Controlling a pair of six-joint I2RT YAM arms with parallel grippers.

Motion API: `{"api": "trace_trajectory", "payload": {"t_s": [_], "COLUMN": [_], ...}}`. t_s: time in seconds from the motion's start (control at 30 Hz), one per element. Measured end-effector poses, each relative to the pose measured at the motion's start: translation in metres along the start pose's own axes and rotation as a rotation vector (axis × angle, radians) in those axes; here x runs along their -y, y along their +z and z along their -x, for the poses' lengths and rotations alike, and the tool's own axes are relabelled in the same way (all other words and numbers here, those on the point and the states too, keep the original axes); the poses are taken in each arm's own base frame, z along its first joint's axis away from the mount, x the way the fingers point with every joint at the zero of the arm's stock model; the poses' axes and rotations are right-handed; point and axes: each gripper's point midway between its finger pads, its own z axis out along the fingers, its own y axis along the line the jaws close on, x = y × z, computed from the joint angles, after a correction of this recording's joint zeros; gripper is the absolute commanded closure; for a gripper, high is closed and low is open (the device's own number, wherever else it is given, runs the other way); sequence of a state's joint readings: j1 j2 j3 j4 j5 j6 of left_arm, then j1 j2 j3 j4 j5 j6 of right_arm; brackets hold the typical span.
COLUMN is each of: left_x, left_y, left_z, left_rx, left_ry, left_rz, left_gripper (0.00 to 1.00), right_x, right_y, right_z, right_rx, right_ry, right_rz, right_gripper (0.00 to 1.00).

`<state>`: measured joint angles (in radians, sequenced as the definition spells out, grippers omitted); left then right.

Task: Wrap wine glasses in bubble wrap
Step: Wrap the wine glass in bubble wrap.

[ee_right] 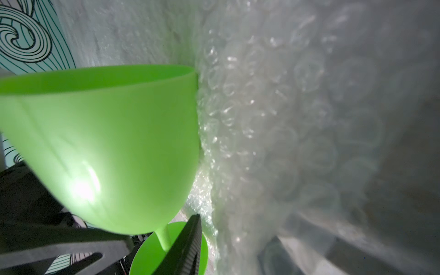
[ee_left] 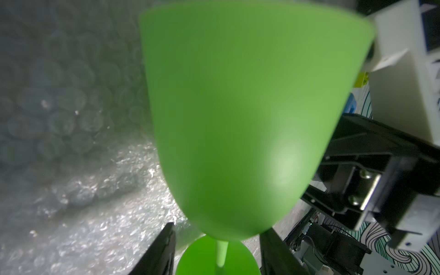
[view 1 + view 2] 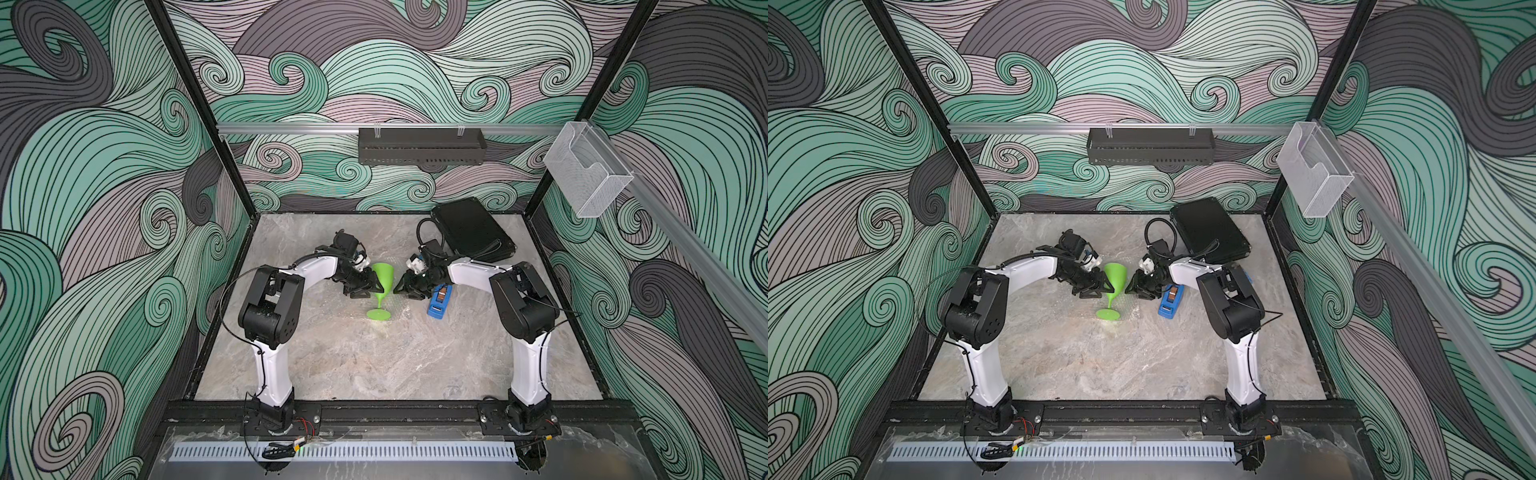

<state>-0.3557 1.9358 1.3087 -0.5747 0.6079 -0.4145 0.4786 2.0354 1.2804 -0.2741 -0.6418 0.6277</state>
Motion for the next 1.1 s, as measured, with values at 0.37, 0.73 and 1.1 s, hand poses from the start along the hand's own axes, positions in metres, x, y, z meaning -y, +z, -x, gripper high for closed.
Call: {"api": "trace_trajectory", "payload": {"t_s": [0.37,0.73,1.1], "left_x": [-0.001,-0.002,0.005], "left_y": [0.0,0.0,-0.022], "left_z": [0.0,0.001,0.007], "left_rx": [0.002,0.003,0.054], "left_ry": [0.003,0.003,0.014], "left_rz": [0.006,0.009,-0.006], "left_gripper": [0.46,0.46,0.28], "right_x": [-0.027,-0.025,-0.031], "right_y": [-0.024,-0.026,-0.031], "right_z": [-0.004,-0.008,-0.011], "right_rx": [0.049,0.047,0.039], "right_ry": [-0.041,-0.021,-0.046], "right_rz": [0.102,0.11,0.089], "right_gripper": [0.67,0.9,0.95]}}
